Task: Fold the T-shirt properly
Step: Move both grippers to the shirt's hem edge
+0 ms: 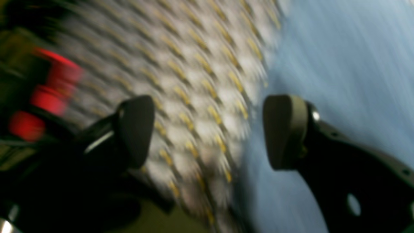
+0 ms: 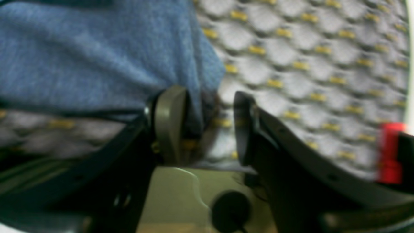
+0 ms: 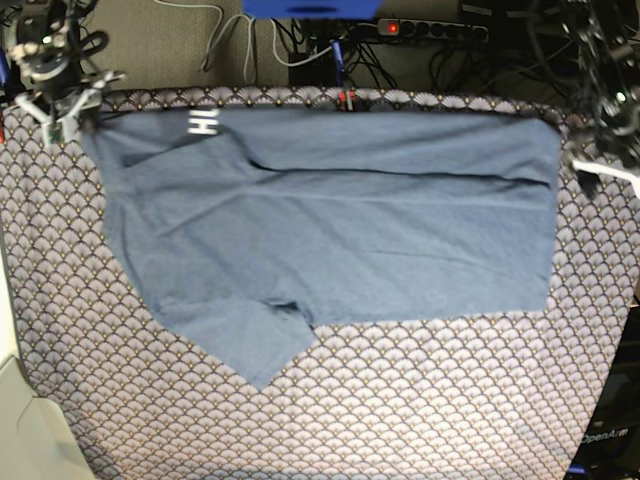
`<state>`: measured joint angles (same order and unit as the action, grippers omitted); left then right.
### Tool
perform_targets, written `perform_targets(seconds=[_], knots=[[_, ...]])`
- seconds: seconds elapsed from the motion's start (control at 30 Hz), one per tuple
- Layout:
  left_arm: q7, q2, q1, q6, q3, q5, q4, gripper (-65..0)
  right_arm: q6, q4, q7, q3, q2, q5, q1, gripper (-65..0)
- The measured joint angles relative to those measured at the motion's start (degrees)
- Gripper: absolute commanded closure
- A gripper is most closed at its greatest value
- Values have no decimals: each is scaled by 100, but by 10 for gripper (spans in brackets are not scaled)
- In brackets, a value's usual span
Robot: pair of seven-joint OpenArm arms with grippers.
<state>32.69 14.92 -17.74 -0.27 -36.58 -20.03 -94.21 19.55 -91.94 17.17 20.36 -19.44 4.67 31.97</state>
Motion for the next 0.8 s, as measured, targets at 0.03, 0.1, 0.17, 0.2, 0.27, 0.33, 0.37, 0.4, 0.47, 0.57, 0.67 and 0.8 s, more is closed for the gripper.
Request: perform_targets(seconds=[0.03, 0.1, 0.17, 0.2, 0.27, 0.33, 0.37, 0.4, 0.47, 0.57, 0.67, 0.8], knots=[[0, 55, 149, -42, 7, -20, 2, -514, 0, 9, 48, 0, -94, -28, -127, -272], [11, 162, 424, -59, 35, -35, 2, -514, -35, 2, -28, 0, -223, -39, -446, -274], [-15, 210, 651, -83, 28, -15, 0, -514, -42, -33, 57, -7, -297, -42, -756, -274], [-11, 201, 752, -50, 31, -9, -2, -514, -22, -33, 219, -9, -328, -55, -890, -274], [-7, 205, 874, -61, 31, -17, -2, -514, 232, -42, 562, 22, -339, -79, -1082, -272], [63, 195, 997, -81, 33, -13, 50, -514, 673, -24, 1040, 48, -302, -87, -1215, -270], [125, 192, 1078, -68, 31, -9, 118, -514, 678, -24, 1064, 48, -236, -83, -1246, -270], [245, 188, 1169, -24, 24, -9, 190, -514, 680, -24, 1071, 48, -166, -85, -1255, -270], [374, 203, 1353, -39, 17, -11, 350, -514, 682, -24, 1069, 46, -66, -81, -1217, -272], [367, 323, 1602, -79, 13, -13, 739, -514, 741, -20, 1075, 11, -46, -94, -1080, -273], [354, 352, 1880, -11, -7, 15, 1091, -515, 741, -2, 946, 2, -68, -83, -1187, -274], [317, 286, 2343, -42, 33, -11, 1567, -515, 748, 52, 883, -385, -315, -92, -1849, -274]])
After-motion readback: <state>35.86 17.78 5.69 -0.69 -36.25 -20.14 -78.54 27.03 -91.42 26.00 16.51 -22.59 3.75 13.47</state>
